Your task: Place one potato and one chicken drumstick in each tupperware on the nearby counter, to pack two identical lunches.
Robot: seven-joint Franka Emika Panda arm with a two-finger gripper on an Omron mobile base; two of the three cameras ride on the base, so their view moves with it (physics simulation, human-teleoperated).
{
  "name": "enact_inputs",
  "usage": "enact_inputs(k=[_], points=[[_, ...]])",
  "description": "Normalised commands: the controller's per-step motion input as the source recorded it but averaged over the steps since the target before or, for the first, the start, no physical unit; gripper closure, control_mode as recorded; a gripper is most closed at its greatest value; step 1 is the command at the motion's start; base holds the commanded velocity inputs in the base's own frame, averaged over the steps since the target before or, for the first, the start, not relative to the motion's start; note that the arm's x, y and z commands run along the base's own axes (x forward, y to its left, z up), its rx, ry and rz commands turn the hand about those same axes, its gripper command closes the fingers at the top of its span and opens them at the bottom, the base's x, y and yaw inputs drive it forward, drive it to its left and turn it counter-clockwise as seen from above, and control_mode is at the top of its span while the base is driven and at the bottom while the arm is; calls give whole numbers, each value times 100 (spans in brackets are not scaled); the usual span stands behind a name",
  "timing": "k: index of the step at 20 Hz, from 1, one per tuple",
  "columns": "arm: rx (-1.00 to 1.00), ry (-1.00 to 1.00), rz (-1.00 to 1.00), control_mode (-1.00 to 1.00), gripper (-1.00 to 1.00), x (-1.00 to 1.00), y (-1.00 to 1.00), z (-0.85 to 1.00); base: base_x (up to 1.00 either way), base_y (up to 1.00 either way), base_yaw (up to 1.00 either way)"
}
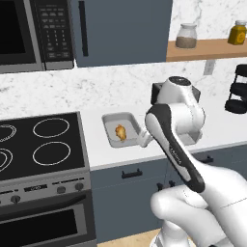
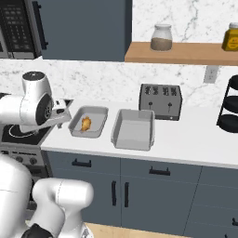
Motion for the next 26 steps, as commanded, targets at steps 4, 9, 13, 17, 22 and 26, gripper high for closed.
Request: enact_inputs(k=[4, 9, 13, 17, 22, 26], points=[[30, 0, -13, -100, -100, -89, -33, 79, 0, 0, 0], [12, 10, -25, -100, -100, -92, -24, 66, 0, 0, 0], [0, 17, -38, -100, -100, -56, -3, 45, 0, 0, 0], [0, 13, -27, -100, -100, 0, -10, 19, 0, 0, 0], [1, 20, 3, -100, -100, 54, -53, 2, 0, 0, 0], [-14, 18, 15, -100, -100, 7, -14, -2, 0, 0, 0]])
